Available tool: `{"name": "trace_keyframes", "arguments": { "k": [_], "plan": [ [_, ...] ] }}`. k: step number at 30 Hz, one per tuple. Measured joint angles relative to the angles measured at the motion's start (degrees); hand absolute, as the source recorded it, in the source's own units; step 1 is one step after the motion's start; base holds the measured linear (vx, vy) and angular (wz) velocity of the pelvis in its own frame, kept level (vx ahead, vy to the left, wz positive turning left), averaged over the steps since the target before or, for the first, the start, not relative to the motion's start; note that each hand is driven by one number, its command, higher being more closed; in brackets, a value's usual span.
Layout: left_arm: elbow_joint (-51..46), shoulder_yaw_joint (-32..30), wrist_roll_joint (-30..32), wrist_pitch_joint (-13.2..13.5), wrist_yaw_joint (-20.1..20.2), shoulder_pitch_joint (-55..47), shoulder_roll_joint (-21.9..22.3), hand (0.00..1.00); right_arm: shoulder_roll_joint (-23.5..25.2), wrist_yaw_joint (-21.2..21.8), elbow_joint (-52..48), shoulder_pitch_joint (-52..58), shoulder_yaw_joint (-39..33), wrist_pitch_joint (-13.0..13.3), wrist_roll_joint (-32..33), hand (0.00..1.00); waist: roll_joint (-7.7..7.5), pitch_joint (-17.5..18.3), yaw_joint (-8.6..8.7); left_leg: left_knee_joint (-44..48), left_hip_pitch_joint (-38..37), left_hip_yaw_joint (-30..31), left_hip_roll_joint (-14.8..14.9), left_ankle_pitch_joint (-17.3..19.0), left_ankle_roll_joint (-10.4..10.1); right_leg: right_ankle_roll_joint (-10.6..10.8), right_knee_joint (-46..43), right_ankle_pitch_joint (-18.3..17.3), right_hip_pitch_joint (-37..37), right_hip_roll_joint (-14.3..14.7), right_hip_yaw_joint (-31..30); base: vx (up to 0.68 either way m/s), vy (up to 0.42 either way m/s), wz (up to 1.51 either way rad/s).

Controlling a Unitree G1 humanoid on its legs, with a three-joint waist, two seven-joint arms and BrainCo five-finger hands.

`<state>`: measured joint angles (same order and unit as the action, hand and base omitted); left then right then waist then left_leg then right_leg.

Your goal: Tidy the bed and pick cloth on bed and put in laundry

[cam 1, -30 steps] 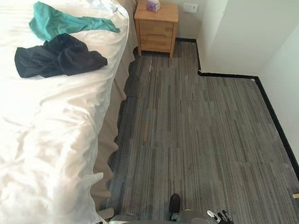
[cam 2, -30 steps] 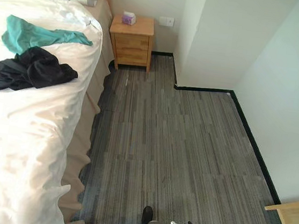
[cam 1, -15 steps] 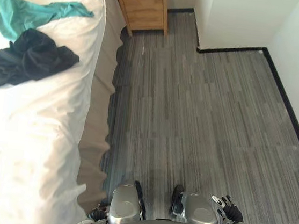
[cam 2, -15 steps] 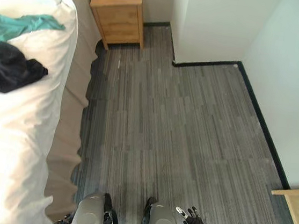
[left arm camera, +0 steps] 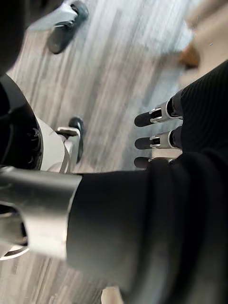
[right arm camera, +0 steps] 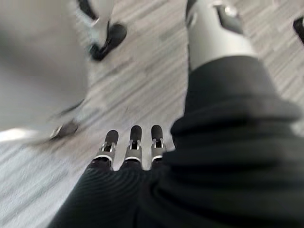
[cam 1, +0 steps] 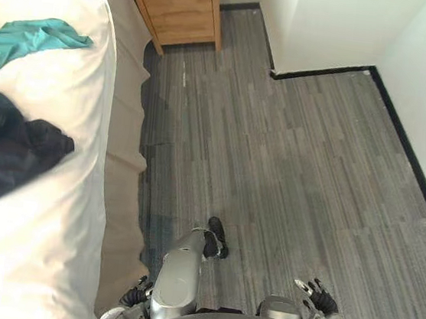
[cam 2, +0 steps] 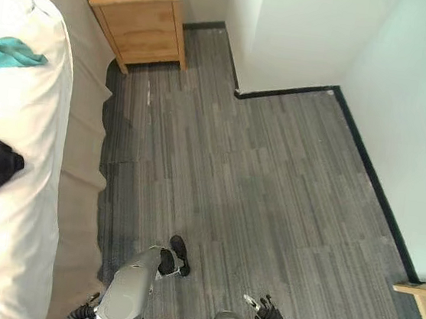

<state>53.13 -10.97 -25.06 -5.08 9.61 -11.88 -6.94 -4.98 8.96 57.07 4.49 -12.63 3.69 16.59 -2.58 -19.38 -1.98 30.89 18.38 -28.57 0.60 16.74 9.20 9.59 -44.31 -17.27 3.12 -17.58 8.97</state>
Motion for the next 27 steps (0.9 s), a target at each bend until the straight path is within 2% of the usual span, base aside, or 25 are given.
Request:
{"name": "trace_keyframes", "arguments": {
  "k": [1, 2, 4, 6, 8, 9, 10, 11, 12, 13, 14, 15, 16, 17, 18, 19, 20, 21, 22, 23, 24, 25, 27],
  "plan": [
    [0.1, 0.2, 0.1, -0.4, -0.1, -0.1, -0.6, 0.00, 0.3, -0.1, -0.6, -0.1, -0.1, 0.3, 0.0, 0.00, -0.59, 0.3, 0.43, -1.0, -2.1, 1.1, -1.6, 0.9, 0.1, 0.5, -9.1, 2.3, -3.9, -1.7, -0.3, 0.69, 0.315, 0.62],
    [0.4, 0.8, 0.0, -0.4, -1.0, -0.2, -0.9, 0.00, -0.2, -0.1, -1.7, -0.1, 0.1, 0.2, 0.0, 0.00, -1.03, 0.2, 1.16, -2.6, -5.6, 2.4, -2.8, 1.3, 0.5, 0.0, -15.8, 2.1, -7.0, -2.8, 1.0, 0.55, 0.209, 0.56],
    [1.3, 1.8, -0.3, -0.3, -3.2, 0.5, -1.4, 0.00, -0.6, -0.1, -2.1, -0.1, 0.8, 0.3, 0.2, 0.00, -0.97, 0.2, 1.23, -6.4, -11.5, 5.2, -3.7, 1.4, 0.5, -1.9, -16.9, 1.1, -10.3, -2.3, 3.5, 0.52, 0.157, 0.62],
    [2.6, 3.4, -0.5, -0.5, -5.3, 1.1, -1.9, 0.00, -0.4, 0.2, -2.8, -0.1, 1.7, 0.8, 2.9, 0.00, -0.70, 0.1, 1.56, -11.3, -17.2, 8.1, -3.9, 1.2, 0.2, -1.4, -10.9, -0.5, -13.9, 0.8, 5.3, 0.49, 0.108, 0.69],
    [2.9, 6.2, -0.8, -1.0, -8.0, 1.0, -2.5, 0.00, -0.2, 0.9, -2.5, -0.1, 2.5, -0.4, 6.0, 0.00, 0.02, -0.1, 1.81, -16.2, -23.1, 11.6, -3.8, 0.8, -0.9, -1.8, 6.6, 0.1, -17.7, 5.4, 6.4, 0.51, 0.042, 0.75],
    [2.9, 6.5, -0.8, -1.0, -8.5, 1.0, -2.5, 0.00, -0.1, 1.1, -2.2, 0.0, 2.3, -0.7, 6.9, 0.00, 0.15, -0.2, 1.85, -17.0, -24.1, 12.6, -3.8, 1.0, -1.2, -2.4, 11.4, 1.5, -18.9, 6.5, 6.3, 0.56, -0.002, 0.76],
    [3.4, 6.6, -0.9, -1.0, -8.8, 1.0, -2.5, 0.00, -0.3, 1.4, -1.9, 0.0, 2.0, -0.9, 7.2, 0.00, 0.15, -0.3, 1.94, -18.1, -25.9, 14.1, -3.8, 1.4, -2.1, -3.0, 21.8, 6.4, -21.0, 8.3, 5.7, 0.48, -0.044, 0.85],
    [4.3, 6.7, -1.4, -1.0, -8.8, 1.0, -2.7, 0.00, -0.2, 1.8, -1.2, 0.4, 1.8, -0.8, 6.9, 0.00, -0.02, -0.3, 2.09, -18.8, -27.9, 15.8, -4.3, 2.0, -3.1, -2.5, 30.5, 11.7, -22.6, 9.5, 4.3, 0.60, -0.069, 0.90],
    [4.6, 6.8, -1.4, -0.9, -8.8, 1.0, -2.8, 0.00, -0.2, 1.9, -1.0, 0.8, 1.7, -0.7, 6.8, 0.00, -0.41, -0.2, 2.12, -18.7, -29.0, 16.9, -4.7, 2.5, -4.0, -2.4, 32.4, 13.3, -23.1, 9.6, 3.6, 0.54, -0.119, 1.02],
    [5.4, 7.0, -1.4, -0.7, -9.1, 0.9, -2.8, 0.00, -0.1, 2.0, -0.4, 2.0, 1.6, -0.6, 6.9, 0.00, -0.47, -0.4, 2.18, -18.5, -32.2, 18.6, -4.9, 3.8, -6.4, -4.6, 33.4, 15.9, -23.6, 10.2, 2.6, 0.46, -0.131, 0.84],
    [5.6, 7.0, -1.4, -0.6, -9.6, 0.6, -2.7, 0.00, 0.1, 2.0, -0.3, 2.6, 1.7, -0.2, 6.8, 0.00, -0.06, -0.6, 2.19, -18.2, -33.9, 19.3, -4.8, 4.5, -7.4, -5.9, 33.4, 16.7, -23.4, 10.7, 2.4, 0.61, -0.208, 1.12],
    [5.8, 6.9, -1.3, -0.6, -10.2, -0.4, -2.5, 0.00, 0.3, 1.9, 0.1, 3.1, 2.1, -0.2, 6.8, 0.00, -0.44, -0.1, 2.62, -16.7, -36.7, 21.0, -4.3, 6.0, -9.7, -10.0, 31.6, 19.7, -22.4, 11.6, 0.3, 0.63, -0.259, 1.17],
    [6.4, 6.8, -1.3, -0.5, -11.3, -0.7, -1.9, 0.00, 0.1, 1.6, 0.2, 4.3, 1.8, -0.2, 7.1, 0.00, 0.54, 0.4, 3.77, -14.0, -38.0, 22.3, -2.9, 6.6, -10.5, -11.7, 24.9, 22.4, -23.3, 12.3, -0.7, 0.63, -0.278, 1.09],
    [6.5, 6.3, -1.2, -0.5, -11.7, -0.8, -1.3, 0.00, -0.2, 1.2, 0.2, 4.3, 1.8, -0.3, 7.2, 0.00, 1.33, 1.0, 3.67, -11.3, -37.4, 22.8, -2.0, 6.6, -10.6, -12.0, 21.8, 22.0, -24.0, 12.6, -0.6, 0.63, -0.307, 0.62],
    [6.6, 5.5, -1.2, -0.4, -12.6, -1.1, -0.1, 0.00, -1.0, 0.5, 0.0, 4.0, 1.8, -0.4, 7.3, 0.00, 2.60, 2.1, 3.00, -3.0, -34.4, 22.4, 0.4, 5.6, -12.2, -11.7, 17.7, 18.6, -24.0, 13.5, 0.4, 0.64, -0.289, 0.12],
    [6.9, 4.8, -1.2, -0.3, -12.7, -1.4, 0.8, 0.00, -2.2, 0.0, -0.1, 4.0, 2.3, -0.7, 7.3, 0.00, 4.31, 2.5, 2.87, 7.6, -30.0, 21.3, 3.4, 1.6, -13.4, -12.2, 16.1, 15.2, -23.0, 14.5, 1.2, 0.64, -0.272, -0.01],
    [7.2, 4.2, -1.2, -0.2, -12.6, -1.4, 1.4, 0.00, -2.6, -0.1, -0.7, 4.0, 2.6, -0.9, 7.2, 0.00, 5.11, 2.4, 2.91, 13.2, -27.5, 20.5, 5.0, -2.6, -13.2, -12.6, 16.3, 13.8, -21.8, 15.4, 1.3, 0.62, -0.224, -0.12],
    [7.8, 3.6, -1.3, 0.6, -12.5, -1.4, 2.3, 0.00, -2.7, -0.2, -0.9, 4.1, 3.0, -1.1, 6.7, 0.00, 5.75, 2.2, 2.67, 22.6, -23.3, 19.3, 8.0, -12.8, -13.5, -13.6, 18.7, 12.2, -18.1, 16.9, 1.1, 0.60, -0.190, -0.14],
    [7.9, 3.4, -1.3, 1.4, -12.3, -1.1, 2.2, 0.00, -2.7, -0.2, -0.8, 4.1, 3.2, -1.2, 5.9, 0.00, 6.09, 2.3, 2.81, 29.8, -18.8, 19.4, 9.9, -8.1, -12.2, -14.2, 21.3, 11.6, -14.1, 17.7, 1.1, 0.60, -0.177, -0.14],
    [7.8, 2.9, -1.3, 2.0, -11.9, -0.8, 2.0, 0.00, -2.6, -0.1, -0.8, 4.1, 3.2, -1.2, 5.2, 0.00, 5.68, 2.0, 2.71, 31.6, -16.9, 19.4, 10.1, -5.8, -12.2, -14.4, 22.6, 11.3, -11.8, 17.6, 0.9, 0.69, -0.194, -0.10],
    [7.1, 2.9, -1.4, 2.8, -10.8, -0.9, 2.0, 0.00, -2.4, 0.0, -0.4, 4.1, 3.0, -1.1, 4.4, 0.00, 4.75, 1.4, 2.25, 30.0, -14.5, 18.7, 9.7, -2.4, -12.1, -14.4, 25.5, 11.2, -7.0, 17.2, 0.7, 0.65, -0.166, -0.13],
    [6.2, 2.8, -1.5, 3.6, -9.8, -1.2, 1.9, 0.00, -2.2, 0.1, 0.1, 4.0, 2.3, -0.9, 3.7, 0.00, 4.07, 1.1, 1.45, 24.2, -12.6, 16.9, 8.9, -0.2, -12.4, -14.4, 28.1, 11.2, -2.8, 16.1, 0.5, 0.63, -0.141, -0.14],
    [5.0, 2.7, -1.6, 4.1, -9.1, -1.1, 1.8, 0.00, -1.9, 0.3, 0.2, 3.7, 1.0, -0.9, 2.3, 0.00, 3.64, 1.1, 1.00, 14.0, -10.0, 12.4, 7.8, 0.2, -12.9, -13.0, 31.5, 10.3, 0.8, 14.0, 1.3, 0.36, -0.035, 0.01]
  ]
}}
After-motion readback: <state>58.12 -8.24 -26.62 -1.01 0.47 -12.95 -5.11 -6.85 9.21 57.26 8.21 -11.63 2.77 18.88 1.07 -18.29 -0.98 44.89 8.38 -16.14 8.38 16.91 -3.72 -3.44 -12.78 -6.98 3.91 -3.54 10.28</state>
